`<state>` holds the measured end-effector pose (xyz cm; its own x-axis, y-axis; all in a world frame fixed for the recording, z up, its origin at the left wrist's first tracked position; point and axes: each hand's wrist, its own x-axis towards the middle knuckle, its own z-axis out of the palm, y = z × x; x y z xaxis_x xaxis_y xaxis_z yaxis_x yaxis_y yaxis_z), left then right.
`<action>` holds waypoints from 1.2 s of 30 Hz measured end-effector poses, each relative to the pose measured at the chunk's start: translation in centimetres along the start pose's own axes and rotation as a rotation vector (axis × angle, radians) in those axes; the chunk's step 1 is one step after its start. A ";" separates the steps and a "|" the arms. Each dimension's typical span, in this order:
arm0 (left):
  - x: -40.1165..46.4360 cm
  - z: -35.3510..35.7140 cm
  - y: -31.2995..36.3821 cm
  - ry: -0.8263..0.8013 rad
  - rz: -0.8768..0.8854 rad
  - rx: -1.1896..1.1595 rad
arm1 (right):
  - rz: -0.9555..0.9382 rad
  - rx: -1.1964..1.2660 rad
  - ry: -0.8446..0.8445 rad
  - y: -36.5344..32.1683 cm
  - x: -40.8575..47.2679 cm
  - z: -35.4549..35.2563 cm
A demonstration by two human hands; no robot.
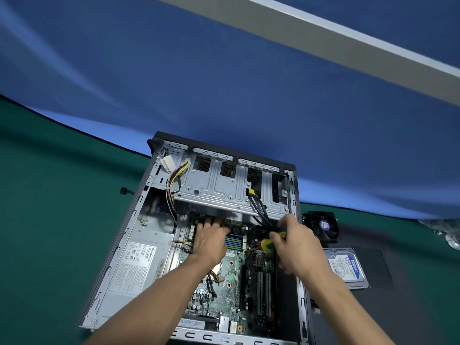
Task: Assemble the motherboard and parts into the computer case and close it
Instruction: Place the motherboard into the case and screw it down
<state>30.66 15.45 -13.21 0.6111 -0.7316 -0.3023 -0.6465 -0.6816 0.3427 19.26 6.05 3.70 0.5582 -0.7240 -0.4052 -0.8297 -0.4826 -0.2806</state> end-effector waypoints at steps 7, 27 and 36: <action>-0.1 -0.2 0.1 -0.009 0.000 -0.001 | 0.020 -0.097 -0.018 -0.2 -0.2 0.2; -0.2 -0.2 0.0 0.001 -0.004 -0.049 | 0.023 -0.002 -0.217 -2.1 0.6 -0.2; -0.1 -0.2 0.0 0.002 -0.003 -0.039 | -0.045 -0.410 -0.098 -3.4 1.5 -0.6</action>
<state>30.69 15.55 -12.99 0.6136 -0.7297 -0.3019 -0.6266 -0.6825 0.3762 22.98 6.28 4.61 0.5754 -0.6574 -0.4865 -0.7281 -0.6827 0.0614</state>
